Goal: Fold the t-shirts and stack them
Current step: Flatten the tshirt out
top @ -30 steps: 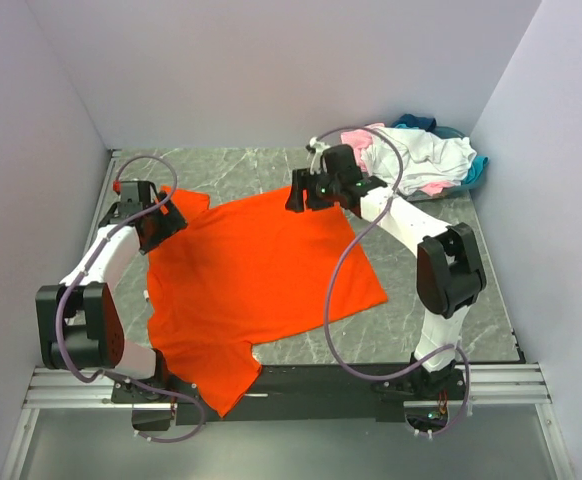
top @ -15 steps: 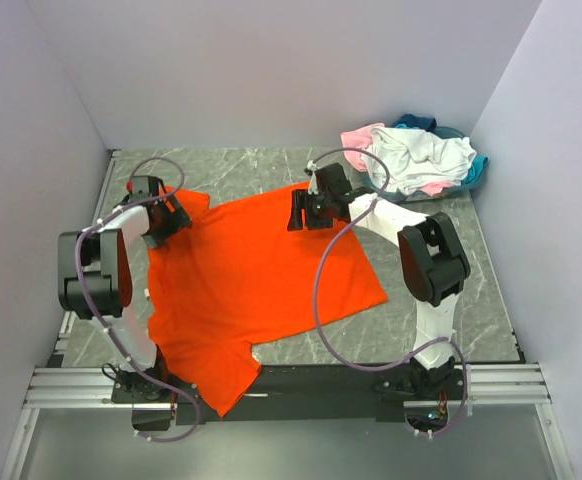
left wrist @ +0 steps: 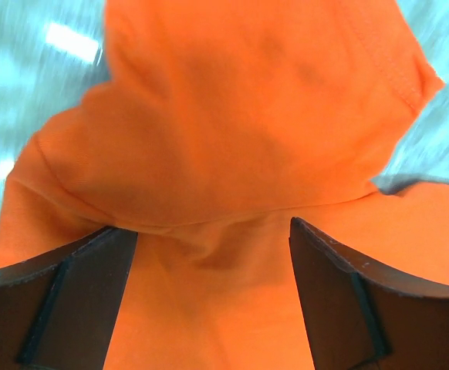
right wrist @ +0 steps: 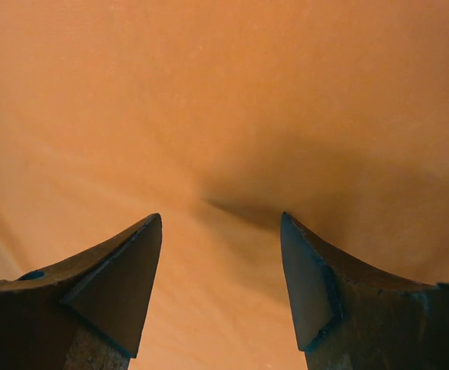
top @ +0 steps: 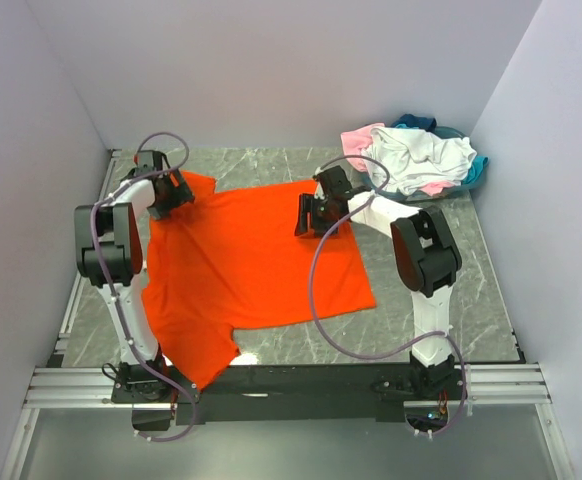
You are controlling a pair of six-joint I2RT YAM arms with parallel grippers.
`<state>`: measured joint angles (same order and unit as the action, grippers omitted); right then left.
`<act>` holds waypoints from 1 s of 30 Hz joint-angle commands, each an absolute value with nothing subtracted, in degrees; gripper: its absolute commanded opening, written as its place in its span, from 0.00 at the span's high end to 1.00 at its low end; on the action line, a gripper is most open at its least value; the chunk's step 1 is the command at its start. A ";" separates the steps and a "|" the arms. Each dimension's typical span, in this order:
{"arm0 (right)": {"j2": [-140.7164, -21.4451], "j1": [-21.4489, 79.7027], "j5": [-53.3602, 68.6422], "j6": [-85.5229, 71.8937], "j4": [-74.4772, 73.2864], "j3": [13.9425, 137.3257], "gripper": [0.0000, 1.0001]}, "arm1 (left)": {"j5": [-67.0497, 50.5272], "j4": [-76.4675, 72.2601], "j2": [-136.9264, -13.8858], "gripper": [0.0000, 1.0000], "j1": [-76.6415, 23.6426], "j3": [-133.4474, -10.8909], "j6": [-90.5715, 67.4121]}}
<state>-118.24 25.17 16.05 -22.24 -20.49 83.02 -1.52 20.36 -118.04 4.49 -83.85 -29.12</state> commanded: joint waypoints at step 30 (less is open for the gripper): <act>-126.31 18.99 17.75 -22.41 -33.84 103.89 0.31 | -9.24 24.96 -129.67 0.11 0.70 -116.55 -21.53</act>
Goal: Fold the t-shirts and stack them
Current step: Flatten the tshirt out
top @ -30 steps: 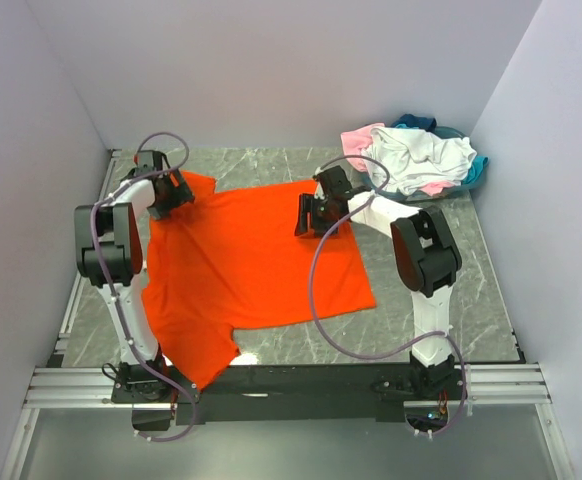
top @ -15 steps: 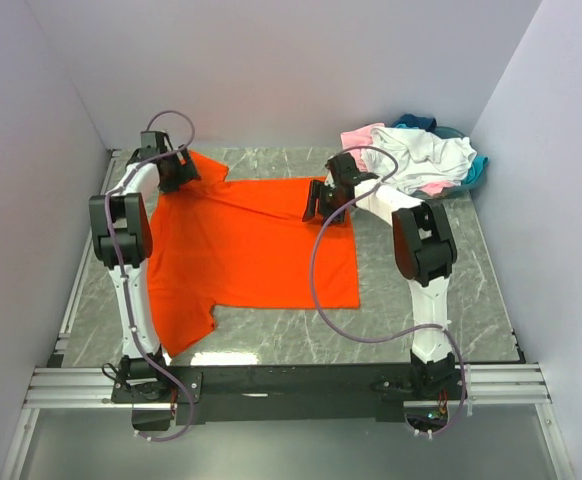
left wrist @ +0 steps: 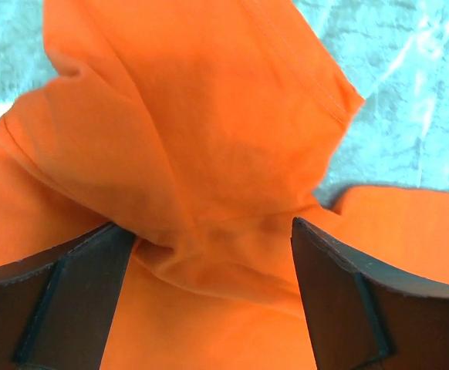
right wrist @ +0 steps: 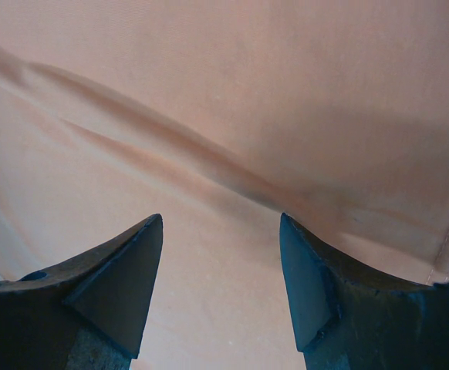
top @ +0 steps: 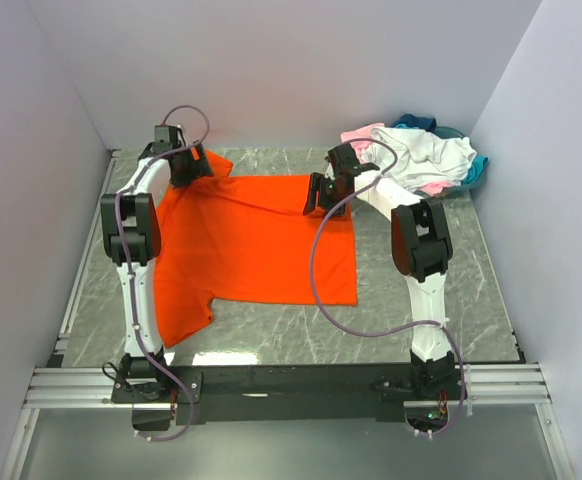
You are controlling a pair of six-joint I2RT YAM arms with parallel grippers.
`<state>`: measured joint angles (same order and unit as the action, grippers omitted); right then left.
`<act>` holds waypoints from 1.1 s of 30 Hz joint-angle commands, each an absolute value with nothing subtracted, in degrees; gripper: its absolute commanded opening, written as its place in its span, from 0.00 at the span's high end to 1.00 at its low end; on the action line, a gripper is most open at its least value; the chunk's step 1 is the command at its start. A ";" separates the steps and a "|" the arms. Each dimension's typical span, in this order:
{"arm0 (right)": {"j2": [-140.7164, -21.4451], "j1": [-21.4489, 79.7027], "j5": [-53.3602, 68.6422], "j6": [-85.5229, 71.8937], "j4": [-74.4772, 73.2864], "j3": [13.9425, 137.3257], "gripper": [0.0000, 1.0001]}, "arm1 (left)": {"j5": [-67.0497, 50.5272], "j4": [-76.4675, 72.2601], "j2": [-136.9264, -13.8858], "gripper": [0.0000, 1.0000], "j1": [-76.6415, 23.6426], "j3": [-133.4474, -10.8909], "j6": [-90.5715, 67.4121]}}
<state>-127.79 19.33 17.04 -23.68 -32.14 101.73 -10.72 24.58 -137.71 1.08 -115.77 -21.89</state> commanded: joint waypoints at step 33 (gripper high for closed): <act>-124.62 21.89 17.84 -28.12 -27.33 91.31 0.32 | -7.73 24.26 -117.06 0.12 3.34 -83.76 -22.77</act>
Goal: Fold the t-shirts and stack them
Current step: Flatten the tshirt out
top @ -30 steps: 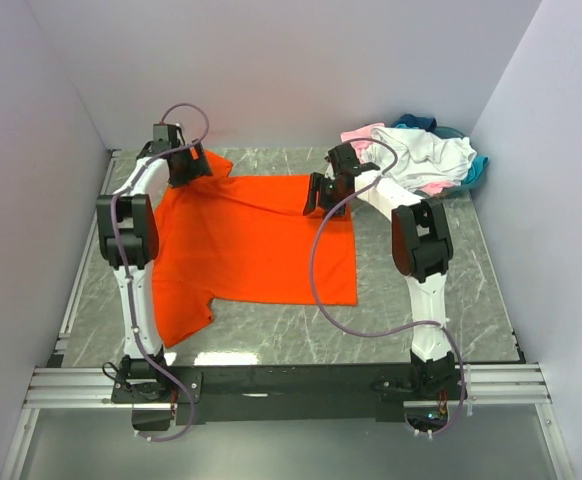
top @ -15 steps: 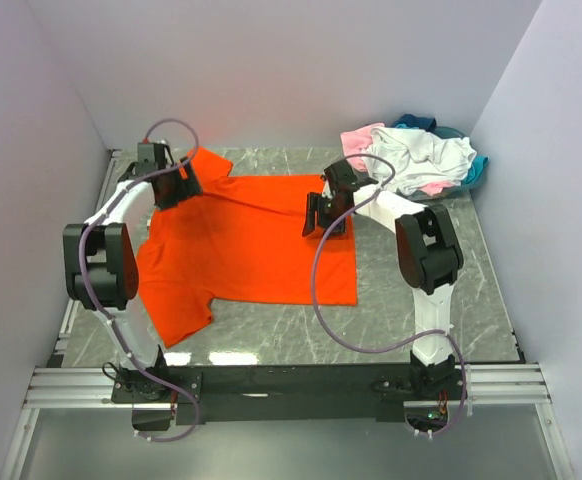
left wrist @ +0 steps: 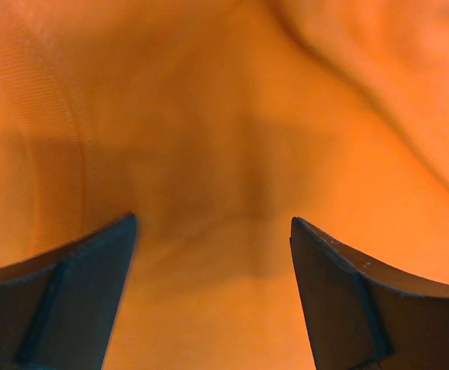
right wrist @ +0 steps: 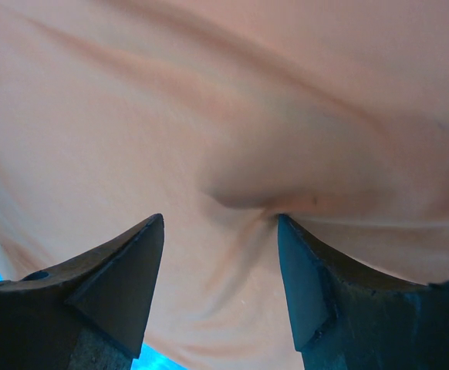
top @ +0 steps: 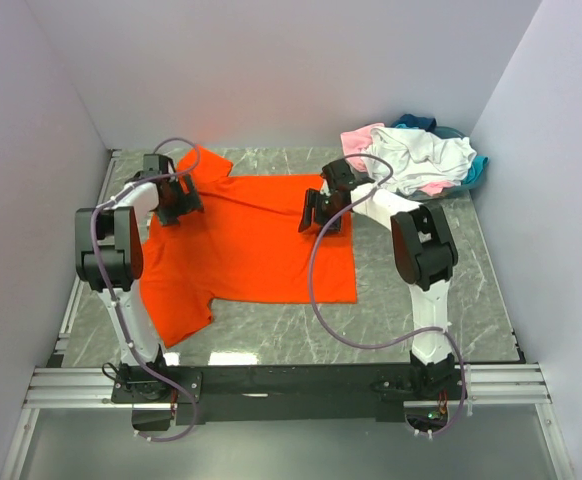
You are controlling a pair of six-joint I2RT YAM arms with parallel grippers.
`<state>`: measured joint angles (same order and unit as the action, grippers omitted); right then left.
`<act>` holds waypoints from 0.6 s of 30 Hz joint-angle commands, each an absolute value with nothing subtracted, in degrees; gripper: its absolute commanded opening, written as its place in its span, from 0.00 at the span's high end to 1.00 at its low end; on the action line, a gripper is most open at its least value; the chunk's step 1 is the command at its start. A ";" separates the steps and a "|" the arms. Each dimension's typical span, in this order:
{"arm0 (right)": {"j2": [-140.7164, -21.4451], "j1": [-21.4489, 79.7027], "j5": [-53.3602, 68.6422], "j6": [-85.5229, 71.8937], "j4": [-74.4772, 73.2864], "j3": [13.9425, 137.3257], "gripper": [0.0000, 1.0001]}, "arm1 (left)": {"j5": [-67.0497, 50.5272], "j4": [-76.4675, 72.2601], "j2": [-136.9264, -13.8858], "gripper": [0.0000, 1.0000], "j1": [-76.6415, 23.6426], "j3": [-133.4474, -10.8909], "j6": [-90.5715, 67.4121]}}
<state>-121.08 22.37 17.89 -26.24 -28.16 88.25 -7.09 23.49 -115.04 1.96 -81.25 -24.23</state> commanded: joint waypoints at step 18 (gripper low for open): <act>-130.51 16.88 18.19 -29.36 -30.14 100.97 0.33 | -15.99 24.61 -134.29 0.14 3.43 -105.36 -21.71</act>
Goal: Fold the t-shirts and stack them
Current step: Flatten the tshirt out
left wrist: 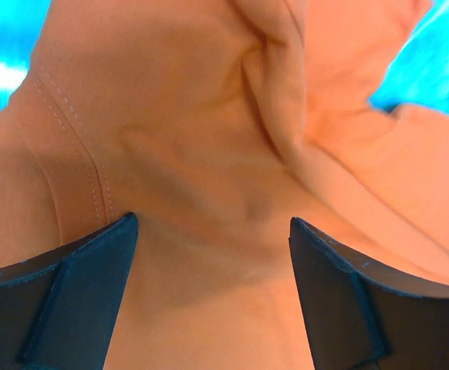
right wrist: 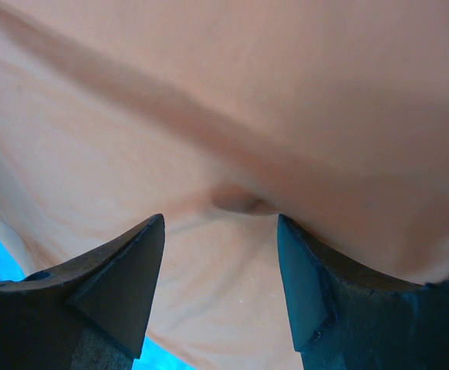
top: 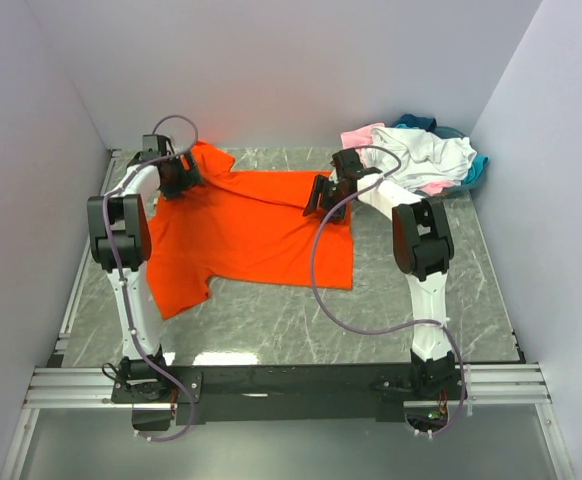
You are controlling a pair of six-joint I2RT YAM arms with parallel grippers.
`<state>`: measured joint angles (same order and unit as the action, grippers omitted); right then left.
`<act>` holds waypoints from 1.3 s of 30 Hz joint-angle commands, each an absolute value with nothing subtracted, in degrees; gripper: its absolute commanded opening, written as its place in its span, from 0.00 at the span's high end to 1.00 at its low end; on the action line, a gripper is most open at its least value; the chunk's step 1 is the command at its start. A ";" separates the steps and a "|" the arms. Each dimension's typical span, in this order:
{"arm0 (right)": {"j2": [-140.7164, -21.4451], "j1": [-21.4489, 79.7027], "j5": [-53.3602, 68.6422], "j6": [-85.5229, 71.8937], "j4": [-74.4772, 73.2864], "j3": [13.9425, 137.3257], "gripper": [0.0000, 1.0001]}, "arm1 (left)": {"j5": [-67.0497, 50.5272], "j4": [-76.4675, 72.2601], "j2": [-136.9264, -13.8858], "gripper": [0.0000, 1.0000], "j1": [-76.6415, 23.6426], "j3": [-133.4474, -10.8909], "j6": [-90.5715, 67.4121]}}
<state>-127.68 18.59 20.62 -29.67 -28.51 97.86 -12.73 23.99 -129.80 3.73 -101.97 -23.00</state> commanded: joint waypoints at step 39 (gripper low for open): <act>-120.15 23.02 22.06 -20.83 -32.79 100.03 0.33 | -11.69 18.81 -109.69 0.13 0.79 -81.66 -22.50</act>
<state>-122.04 22.11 22.11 -20.58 -34.02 102.04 -12.05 19.86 -110.30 0.91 -84.36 -21.91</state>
